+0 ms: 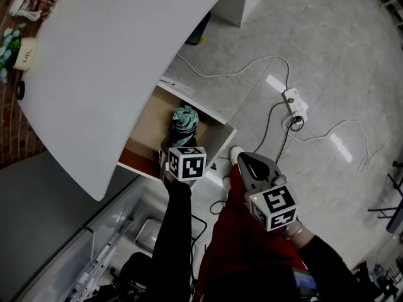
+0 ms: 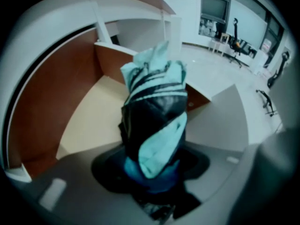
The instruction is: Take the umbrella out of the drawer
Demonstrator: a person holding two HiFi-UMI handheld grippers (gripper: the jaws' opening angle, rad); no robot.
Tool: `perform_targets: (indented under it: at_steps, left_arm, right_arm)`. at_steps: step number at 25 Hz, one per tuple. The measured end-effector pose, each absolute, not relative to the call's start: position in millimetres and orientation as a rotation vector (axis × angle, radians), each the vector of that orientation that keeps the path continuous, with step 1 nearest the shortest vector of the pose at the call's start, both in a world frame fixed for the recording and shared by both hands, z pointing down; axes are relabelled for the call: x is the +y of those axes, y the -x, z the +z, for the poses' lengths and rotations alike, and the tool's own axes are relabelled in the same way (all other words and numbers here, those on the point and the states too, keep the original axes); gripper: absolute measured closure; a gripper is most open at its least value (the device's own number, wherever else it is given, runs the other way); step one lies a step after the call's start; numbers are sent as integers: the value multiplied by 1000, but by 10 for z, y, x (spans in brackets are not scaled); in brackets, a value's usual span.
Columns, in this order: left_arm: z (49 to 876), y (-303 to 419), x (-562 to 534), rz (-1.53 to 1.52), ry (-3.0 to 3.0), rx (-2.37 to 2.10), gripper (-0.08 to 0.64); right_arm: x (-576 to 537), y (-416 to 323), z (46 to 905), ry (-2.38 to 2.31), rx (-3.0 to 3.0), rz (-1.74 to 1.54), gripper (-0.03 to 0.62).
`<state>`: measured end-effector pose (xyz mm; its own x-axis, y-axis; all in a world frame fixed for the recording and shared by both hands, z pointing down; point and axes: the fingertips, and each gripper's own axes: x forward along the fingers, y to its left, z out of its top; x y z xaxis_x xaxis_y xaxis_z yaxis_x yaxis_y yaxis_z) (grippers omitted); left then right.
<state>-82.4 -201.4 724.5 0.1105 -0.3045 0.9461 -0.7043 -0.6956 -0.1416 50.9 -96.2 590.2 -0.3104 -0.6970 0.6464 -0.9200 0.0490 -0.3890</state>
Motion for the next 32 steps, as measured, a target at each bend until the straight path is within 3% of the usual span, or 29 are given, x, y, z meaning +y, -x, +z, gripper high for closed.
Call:
perform_targets:
  at_steps: [32]
  left_arm:
    - [5688, 728, -1704, 1280, -2288, -1156, 316]
  right_arm:
    - [-793, -156, 5186, -1574, -2179, 916, 594]
